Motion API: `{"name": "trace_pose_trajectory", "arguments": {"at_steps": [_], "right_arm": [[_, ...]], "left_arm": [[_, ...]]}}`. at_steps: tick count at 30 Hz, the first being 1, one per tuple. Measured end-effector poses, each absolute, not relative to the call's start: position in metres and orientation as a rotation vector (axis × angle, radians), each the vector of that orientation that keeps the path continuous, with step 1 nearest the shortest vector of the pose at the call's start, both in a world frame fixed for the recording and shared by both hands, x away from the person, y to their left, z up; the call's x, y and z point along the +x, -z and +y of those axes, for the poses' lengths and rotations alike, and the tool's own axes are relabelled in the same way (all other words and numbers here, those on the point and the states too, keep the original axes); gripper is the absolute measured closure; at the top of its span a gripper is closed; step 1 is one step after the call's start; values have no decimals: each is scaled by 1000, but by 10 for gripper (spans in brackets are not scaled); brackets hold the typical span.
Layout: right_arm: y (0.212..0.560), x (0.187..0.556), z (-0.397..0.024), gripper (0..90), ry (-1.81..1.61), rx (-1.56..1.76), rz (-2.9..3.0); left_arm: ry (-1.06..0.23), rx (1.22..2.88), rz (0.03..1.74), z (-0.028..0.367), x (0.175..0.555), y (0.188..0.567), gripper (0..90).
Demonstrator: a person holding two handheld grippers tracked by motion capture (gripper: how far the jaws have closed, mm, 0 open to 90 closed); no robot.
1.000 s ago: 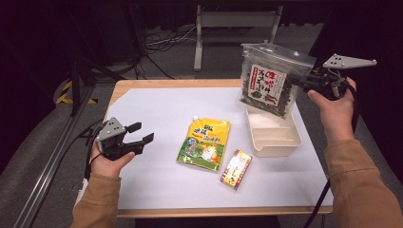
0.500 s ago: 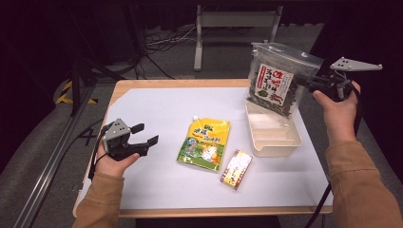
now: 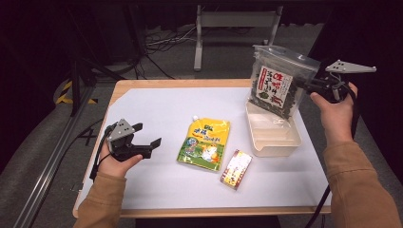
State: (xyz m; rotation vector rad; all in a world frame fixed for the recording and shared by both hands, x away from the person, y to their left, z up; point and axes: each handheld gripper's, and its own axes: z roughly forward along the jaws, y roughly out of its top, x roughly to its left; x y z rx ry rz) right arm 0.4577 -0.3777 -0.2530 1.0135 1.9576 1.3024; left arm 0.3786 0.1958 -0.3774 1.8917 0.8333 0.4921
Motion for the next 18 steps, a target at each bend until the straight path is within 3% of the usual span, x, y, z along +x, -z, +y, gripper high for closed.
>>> {"name": "trace_pose_trajectory", "arguments": {"at_steps": [18], "right_arm": [[264, 458, -375, 805, -1279, 1010, 1961]], "left_arm": [[-446, 1950, 847, 188, 385, 386, 64]]}}
